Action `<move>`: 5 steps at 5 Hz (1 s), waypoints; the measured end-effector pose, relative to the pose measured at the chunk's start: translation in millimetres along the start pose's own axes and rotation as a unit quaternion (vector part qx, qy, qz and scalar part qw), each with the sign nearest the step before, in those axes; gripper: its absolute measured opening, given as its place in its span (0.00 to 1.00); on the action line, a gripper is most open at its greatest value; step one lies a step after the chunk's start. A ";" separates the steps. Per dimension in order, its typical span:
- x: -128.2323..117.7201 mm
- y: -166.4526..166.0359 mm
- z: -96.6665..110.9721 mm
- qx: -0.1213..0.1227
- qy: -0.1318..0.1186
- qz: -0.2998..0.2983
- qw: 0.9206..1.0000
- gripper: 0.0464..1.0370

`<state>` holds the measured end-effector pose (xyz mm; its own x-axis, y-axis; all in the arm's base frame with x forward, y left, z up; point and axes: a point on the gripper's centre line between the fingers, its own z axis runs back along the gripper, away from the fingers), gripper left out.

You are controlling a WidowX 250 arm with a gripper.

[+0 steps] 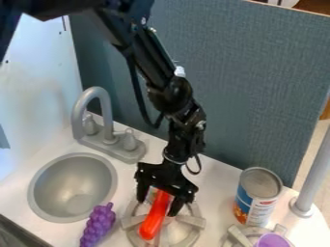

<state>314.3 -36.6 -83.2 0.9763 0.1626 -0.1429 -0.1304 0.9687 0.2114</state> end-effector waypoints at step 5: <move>-32.6 13.3 35.2 -0.076 -0.022 -0.044 0.996 0.52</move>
<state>286.9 -35.5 -41.7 0.9913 0.0716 -0.1109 -0.0663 0.9965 0.0509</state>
